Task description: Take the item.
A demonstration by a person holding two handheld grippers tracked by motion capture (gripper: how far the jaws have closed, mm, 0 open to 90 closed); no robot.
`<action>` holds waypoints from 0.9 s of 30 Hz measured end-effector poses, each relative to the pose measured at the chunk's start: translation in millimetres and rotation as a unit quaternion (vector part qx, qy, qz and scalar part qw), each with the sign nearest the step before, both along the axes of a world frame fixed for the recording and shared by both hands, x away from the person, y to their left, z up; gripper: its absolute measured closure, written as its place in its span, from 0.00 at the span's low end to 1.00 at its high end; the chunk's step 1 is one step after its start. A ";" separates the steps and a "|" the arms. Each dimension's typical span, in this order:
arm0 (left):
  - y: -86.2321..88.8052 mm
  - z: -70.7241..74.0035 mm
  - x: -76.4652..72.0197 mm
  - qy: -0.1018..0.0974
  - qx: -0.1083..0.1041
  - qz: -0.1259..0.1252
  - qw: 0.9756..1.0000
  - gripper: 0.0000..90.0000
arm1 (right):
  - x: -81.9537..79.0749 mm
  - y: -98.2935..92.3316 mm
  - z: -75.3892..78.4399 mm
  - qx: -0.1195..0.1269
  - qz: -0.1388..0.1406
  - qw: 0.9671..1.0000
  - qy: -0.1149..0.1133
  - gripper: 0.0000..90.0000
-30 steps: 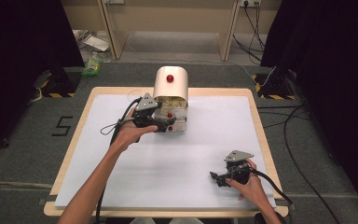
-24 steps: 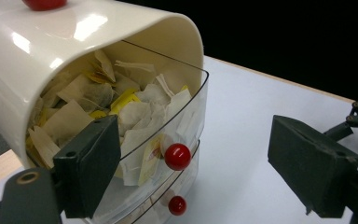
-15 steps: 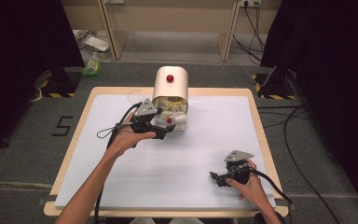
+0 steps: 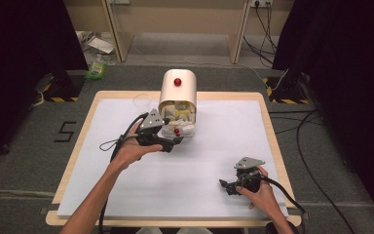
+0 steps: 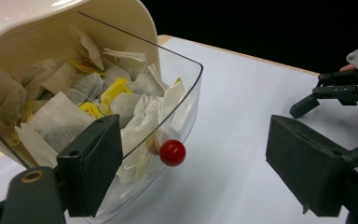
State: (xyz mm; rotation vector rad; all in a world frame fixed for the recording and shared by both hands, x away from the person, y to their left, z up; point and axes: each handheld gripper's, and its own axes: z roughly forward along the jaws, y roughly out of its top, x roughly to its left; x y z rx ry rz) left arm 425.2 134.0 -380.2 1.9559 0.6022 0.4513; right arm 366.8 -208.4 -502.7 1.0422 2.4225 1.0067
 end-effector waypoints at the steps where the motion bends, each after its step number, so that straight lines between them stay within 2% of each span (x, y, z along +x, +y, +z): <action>1: 0.0 0.0 0.0 0.000 0.000 0.000 1.000 0.20 | 0.0 0.0 0.0 0.000 0.000 1.000 0.000 0.07; 27: -1.1 -4.7 -19.3 0.000 0.008 -0.004 1.000 0.21 | -0.1 0.1 0.0 0.000 0.000 1.000 0.001 0.07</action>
